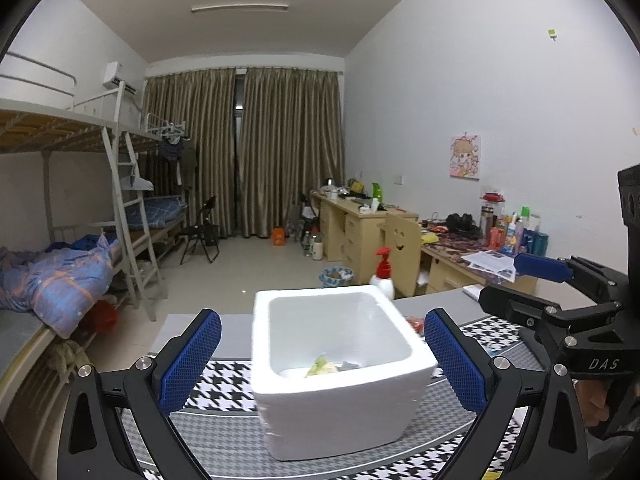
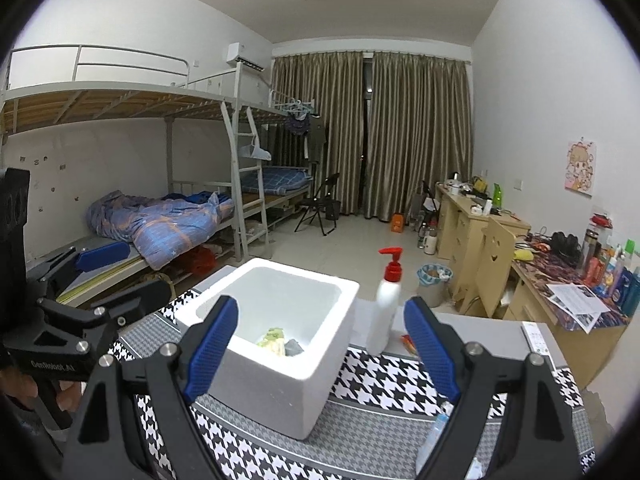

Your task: Organize soft objects

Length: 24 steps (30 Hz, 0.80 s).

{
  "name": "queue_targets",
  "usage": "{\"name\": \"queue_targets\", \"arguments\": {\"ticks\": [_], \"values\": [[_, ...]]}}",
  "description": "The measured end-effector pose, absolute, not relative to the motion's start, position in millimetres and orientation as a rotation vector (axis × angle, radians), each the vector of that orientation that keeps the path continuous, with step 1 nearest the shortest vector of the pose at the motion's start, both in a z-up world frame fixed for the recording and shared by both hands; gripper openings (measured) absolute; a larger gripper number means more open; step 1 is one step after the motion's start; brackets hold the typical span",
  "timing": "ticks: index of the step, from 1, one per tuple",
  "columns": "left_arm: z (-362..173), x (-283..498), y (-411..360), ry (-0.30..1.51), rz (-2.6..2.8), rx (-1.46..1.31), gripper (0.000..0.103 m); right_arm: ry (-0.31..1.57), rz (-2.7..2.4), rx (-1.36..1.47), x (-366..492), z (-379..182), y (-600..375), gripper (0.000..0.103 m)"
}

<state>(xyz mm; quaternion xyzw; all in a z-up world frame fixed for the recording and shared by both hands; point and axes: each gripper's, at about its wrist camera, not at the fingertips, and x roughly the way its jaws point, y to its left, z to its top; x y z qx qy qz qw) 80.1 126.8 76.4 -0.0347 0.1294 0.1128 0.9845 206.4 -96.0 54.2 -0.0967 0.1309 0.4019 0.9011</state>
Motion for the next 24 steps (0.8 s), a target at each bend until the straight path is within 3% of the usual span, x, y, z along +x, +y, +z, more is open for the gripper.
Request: {"name": "queue_targets", "arguments": {"ticks": [24], "values": [[67.0,72.6,63.7,0.291,0.036,-0.041,0.102,0.251,0.676,-0.111,195.9,48.1,-173.2,0.088]]}}
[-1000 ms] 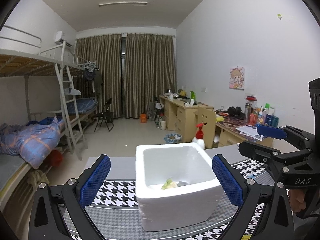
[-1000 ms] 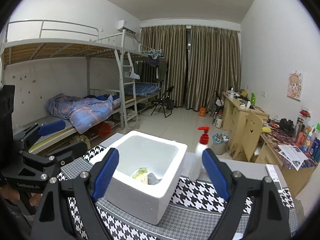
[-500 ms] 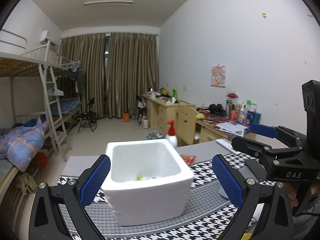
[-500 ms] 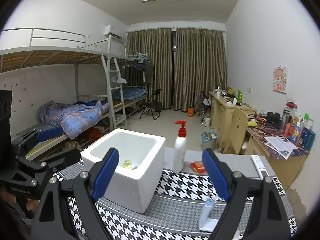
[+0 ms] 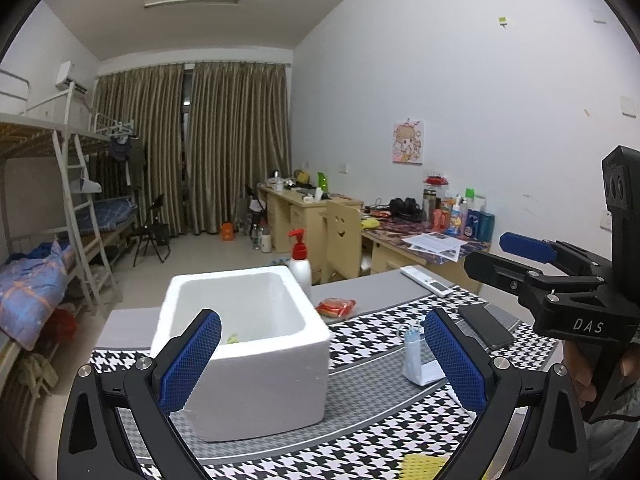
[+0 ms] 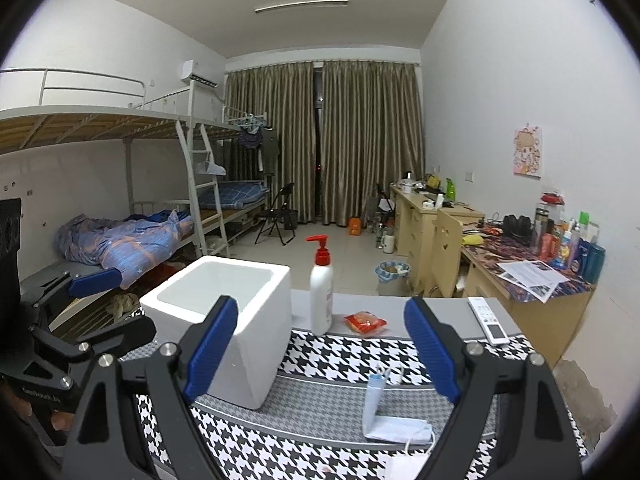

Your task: Organize soft objects

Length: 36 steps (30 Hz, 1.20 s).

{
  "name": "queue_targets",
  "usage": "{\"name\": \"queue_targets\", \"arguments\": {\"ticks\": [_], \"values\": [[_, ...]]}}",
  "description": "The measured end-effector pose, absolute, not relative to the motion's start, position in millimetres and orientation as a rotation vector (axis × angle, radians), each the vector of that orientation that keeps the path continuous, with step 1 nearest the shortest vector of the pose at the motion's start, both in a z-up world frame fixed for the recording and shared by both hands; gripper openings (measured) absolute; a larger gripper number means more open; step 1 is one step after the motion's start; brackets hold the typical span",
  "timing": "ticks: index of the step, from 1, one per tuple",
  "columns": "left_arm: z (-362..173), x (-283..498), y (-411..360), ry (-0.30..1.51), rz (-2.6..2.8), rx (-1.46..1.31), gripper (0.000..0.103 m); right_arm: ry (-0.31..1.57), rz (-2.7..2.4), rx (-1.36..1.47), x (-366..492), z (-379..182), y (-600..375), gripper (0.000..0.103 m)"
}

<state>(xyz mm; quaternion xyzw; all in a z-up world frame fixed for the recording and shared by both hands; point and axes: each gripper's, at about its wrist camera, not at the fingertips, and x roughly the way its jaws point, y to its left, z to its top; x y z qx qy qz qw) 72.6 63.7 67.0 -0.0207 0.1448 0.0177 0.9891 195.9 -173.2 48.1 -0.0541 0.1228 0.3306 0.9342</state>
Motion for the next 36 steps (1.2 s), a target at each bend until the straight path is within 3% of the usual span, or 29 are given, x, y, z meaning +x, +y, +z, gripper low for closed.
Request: {"name": "queue_targets", "arguments": {"ticks": [36], "values": [[29.5,53.2,3.7,0.334,-0.068,-0.015,0.102,0.323,0.506,-0.072,167.9,4.7,-248.3,0.089]]}}
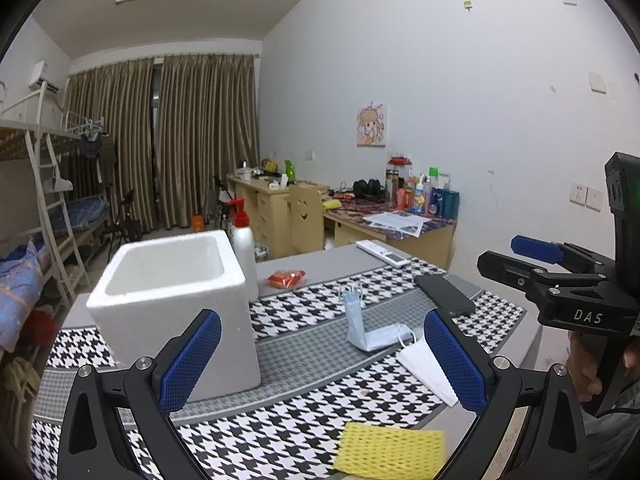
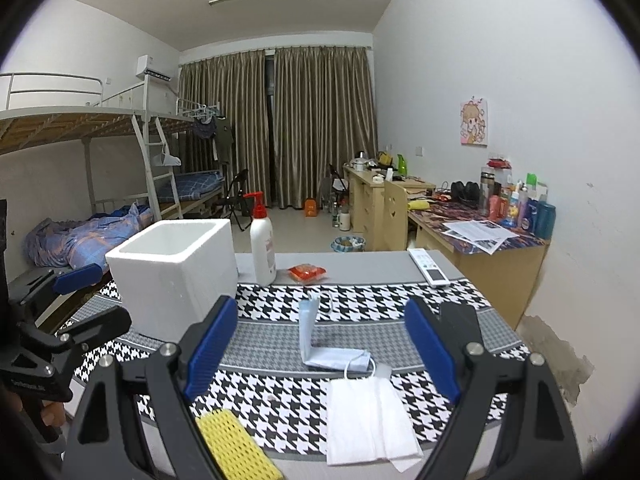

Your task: Organize soft objects

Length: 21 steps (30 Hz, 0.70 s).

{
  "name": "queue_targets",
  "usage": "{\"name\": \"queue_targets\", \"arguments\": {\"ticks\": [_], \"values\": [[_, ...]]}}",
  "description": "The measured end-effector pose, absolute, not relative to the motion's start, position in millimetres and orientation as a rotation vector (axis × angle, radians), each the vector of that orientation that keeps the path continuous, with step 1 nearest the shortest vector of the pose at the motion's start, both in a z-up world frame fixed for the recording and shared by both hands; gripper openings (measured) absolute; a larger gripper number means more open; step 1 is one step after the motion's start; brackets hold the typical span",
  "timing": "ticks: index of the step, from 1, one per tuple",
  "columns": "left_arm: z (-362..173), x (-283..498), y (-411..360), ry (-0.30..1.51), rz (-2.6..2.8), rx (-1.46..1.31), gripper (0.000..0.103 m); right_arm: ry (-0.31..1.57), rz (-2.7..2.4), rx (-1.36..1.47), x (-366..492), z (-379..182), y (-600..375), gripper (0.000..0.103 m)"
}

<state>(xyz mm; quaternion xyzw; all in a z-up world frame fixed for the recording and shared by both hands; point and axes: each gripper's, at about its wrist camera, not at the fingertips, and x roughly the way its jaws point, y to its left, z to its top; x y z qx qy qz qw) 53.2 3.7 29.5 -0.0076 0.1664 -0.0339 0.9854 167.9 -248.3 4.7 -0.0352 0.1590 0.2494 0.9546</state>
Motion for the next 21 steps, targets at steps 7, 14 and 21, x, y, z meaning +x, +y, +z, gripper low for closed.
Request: {"name": "queue_targets", "arguments": {"ticks": [7,14,21], "values": [[16.8,53.9,-3.1,0.35,-0.075,-0.018,0.102,0.349,0.482,-0.057,169.9,-6.0,-258.8,0.088],[2.4,57.8,-10.7,0.377,-0.101,-0.03,0.102,0.365,0.465,-0.055,169.5,-16.1,-264.6,0.088],[-12.5,58.0,-23.9,0.403,-0.117,-0.008,0.102,0.386,0.449,-0.065,168.0,-26.4,-267.3,0.088]]}}
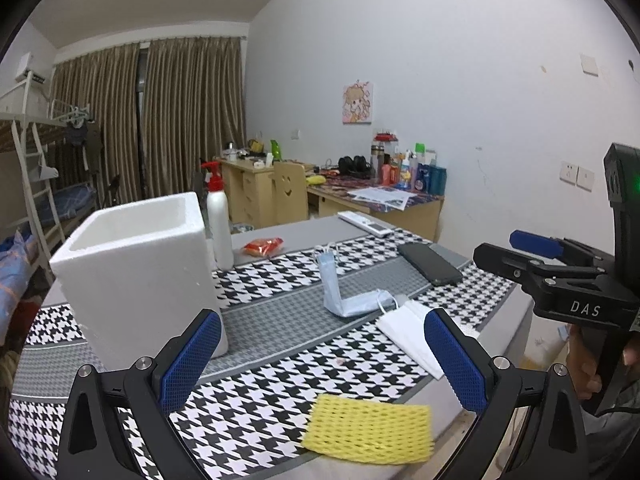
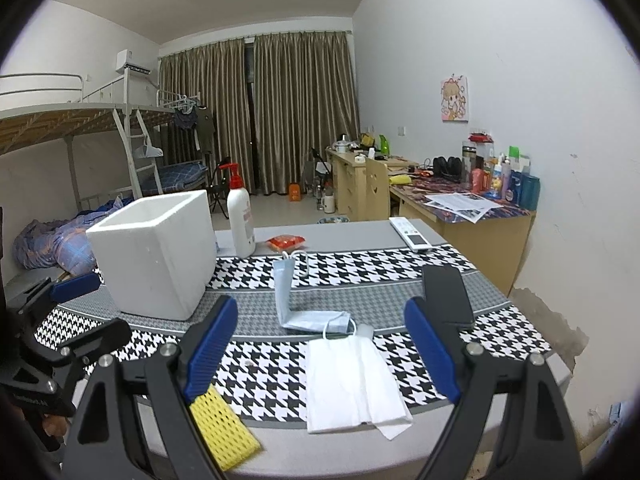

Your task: Organize soft objects

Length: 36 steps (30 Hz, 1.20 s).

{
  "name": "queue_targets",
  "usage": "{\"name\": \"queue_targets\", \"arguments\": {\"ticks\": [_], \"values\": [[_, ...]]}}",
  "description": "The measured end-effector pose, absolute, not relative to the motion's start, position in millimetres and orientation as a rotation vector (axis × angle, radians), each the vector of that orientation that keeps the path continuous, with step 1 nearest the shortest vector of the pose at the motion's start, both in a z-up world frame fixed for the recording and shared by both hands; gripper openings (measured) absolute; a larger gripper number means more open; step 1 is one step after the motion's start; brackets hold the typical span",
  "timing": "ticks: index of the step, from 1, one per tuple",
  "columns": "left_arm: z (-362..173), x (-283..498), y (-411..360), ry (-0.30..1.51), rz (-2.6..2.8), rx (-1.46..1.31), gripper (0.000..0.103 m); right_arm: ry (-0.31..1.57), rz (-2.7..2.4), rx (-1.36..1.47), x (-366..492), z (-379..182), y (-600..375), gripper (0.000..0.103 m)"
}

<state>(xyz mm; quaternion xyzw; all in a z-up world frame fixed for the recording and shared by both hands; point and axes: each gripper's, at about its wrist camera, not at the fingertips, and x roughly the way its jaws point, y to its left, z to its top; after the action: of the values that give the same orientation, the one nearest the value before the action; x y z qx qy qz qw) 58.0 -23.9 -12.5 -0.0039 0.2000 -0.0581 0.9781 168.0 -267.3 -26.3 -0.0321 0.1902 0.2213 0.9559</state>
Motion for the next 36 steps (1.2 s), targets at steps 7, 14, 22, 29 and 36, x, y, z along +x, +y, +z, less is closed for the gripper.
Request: {"name": "queue_targets", "arguments": {"ticks": [7,14,22,29,36], "values": [[-28.8,62.6,-29.9,0.452,-0.129,-0.014,0.102,0.42,0.441,-0.069,170.7,-38.3,-270.1,0.089],[-42.7,66.9,-33.8,0.501,-0.145,-0.021,0.102,0.447,0.442,-0.068,173.9,-46.8,-271.6,0.089],[-55.5,71.3,-38.5,0.556,-0.175,-0.023,0.102,0.478,0.43,-0.076,176.3,-59.6,-273.9,0.089],[-69.9,74.2,-42.4,0.607,-0.185,-0.027,0.102,0.512,0.426,-0.078,180.6,-71.4,-274.2,0.088],[-78.3,75.9,-47.6,0.634,-0.197,-0.025,0.102,0.531,0.428,-0.081,183.5,-79.1,-275.4,0.088]]}}
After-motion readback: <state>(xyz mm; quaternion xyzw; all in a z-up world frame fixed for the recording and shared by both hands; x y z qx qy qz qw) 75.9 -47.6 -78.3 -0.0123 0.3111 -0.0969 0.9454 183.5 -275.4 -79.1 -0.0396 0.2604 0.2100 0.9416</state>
